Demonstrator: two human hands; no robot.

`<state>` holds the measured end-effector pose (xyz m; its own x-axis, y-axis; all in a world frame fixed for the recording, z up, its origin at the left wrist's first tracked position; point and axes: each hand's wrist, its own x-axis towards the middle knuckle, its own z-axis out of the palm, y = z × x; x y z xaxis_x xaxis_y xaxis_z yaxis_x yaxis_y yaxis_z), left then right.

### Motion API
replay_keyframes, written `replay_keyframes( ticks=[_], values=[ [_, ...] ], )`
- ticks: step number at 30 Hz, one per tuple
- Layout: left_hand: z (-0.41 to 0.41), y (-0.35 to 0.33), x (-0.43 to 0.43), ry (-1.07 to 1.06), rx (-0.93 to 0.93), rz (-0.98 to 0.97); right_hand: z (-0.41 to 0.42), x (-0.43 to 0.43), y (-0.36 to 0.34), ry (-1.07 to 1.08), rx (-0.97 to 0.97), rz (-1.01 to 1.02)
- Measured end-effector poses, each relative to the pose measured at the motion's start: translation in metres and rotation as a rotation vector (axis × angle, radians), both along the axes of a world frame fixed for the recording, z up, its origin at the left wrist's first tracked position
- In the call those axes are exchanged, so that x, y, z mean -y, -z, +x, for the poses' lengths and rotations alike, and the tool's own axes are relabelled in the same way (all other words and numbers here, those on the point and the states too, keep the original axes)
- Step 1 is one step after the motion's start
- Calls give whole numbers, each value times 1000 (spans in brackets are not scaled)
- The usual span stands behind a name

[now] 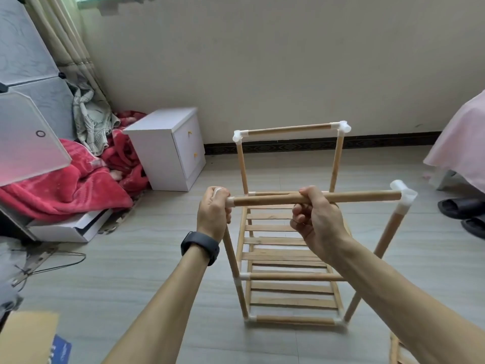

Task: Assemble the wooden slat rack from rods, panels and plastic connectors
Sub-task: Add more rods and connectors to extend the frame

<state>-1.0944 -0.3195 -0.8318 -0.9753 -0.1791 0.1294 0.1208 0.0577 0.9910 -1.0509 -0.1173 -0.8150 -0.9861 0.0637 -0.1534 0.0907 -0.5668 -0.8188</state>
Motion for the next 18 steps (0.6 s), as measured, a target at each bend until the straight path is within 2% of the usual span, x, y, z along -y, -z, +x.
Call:
replay_keyframes(
  ticks=[5, 7, 10, 12, 13, 15, 18],
  values=[
    [0, -4, -2, 1, 3, -12, 10, -11, -3, -98, -10, -3],
    [2, -6, -6, -47, 20, -66, 17, -20, -3, -134, -13, 58],
    [8, -11, -15, -349, -13, -334, 27, -43, 0, -139, 21, 196],
    [15, -21, -29, -479, -186, -599, 36, -66, 1, -83, -10, 337],
    [18, -27, -39, -449, -297, -702, 41, -79, 3, 2, -59, 416],
    [24, -39, -67, -261, -485, -862, 50, -103, 6, 319, -188, 529],
    [30, -49, -120, 65, -620, -1096, 53, -134, 6, 768, -216, 609]
  ],
)
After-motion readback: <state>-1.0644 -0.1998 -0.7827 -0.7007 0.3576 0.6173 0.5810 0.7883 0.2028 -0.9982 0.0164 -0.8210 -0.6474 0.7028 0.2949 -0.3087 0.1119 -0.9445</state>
